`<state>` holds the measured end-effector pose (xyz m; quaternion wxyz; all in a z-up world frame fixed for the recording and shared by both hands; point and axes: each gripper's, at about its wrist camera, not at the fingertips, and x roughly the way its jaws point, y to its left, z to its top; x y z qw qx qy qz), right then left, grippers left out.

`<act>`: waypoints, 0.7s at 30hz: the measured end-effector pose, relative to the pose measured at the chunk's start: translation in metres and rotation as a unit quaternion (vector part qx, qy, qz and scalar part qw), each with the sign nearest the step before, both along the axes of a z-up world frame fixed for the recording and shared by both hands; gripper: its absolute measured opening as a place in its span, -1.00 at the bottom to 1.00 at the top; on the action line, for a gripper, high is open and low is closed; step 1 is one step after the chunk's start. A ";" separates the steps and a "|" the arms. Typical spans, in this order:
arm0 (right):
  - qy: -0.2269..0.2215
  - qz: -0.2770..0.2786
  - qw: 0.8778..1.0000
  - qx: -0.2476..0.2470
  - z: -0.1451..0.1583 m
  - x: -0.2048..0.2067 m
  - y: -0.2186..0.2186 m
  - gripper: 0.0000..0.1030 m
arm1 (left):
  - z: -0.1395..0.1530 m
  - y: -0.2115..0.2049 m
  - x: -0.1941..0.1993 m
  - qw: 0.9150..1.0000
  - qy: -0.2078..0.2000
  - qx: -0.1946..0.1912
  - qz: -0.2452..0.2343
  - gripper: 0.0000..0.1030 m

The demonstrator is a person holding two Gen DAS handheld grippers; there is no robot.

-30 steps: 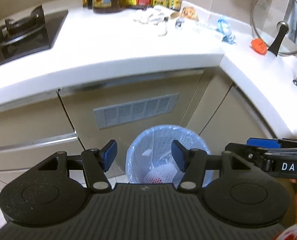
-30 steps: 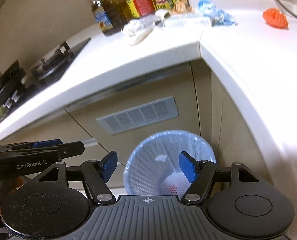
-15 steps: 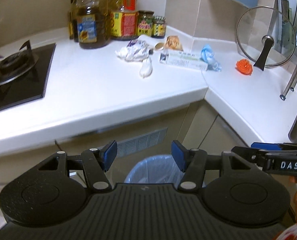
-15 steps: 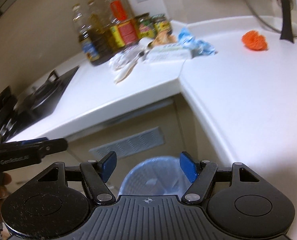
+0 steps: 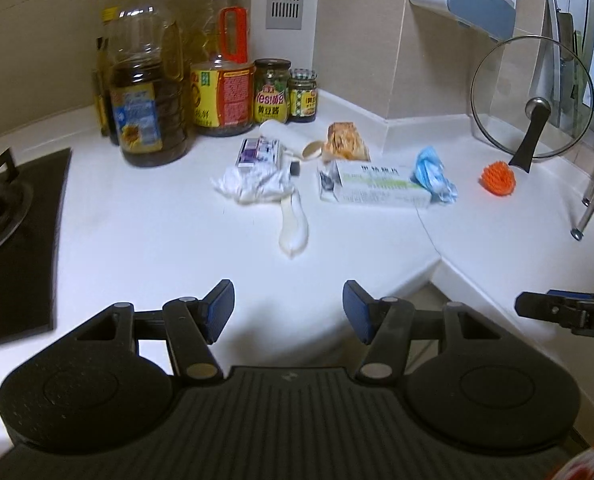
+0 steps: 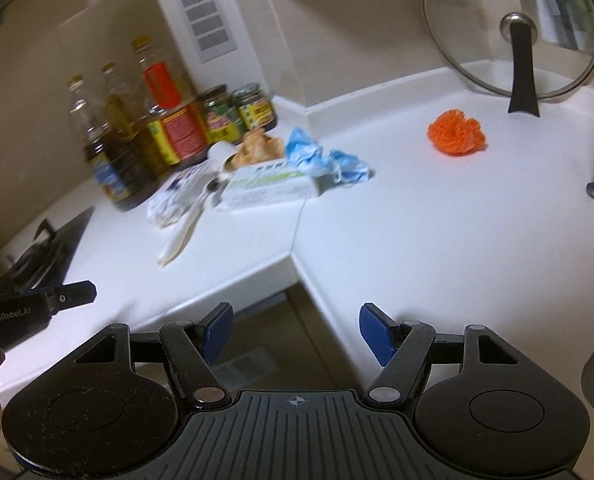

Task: Collect trash
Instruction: 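Grasp crumpled white tissue with left tool while right tool reaches blue mask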

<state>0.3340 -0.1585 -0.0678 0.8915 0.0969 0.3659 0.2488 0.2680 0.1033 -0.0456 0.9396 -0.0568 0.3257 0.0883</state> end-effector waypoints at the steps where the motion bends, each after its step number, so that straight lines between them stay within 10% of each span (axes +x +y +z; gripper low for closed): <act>1: 0.000 -0.005 1.000 -0.001 0.000 0.004 0.001 0.36 | 0.000 0.003 0.008 1.000 0.000 0.001 -0.003 0.10; 21: -0.004 -0.097 0.995 -0.012 0.001 0.081 0.020 0.36 | -0.021 0.057 0.147 0.999 -0.005 0.028 -0.044 0.13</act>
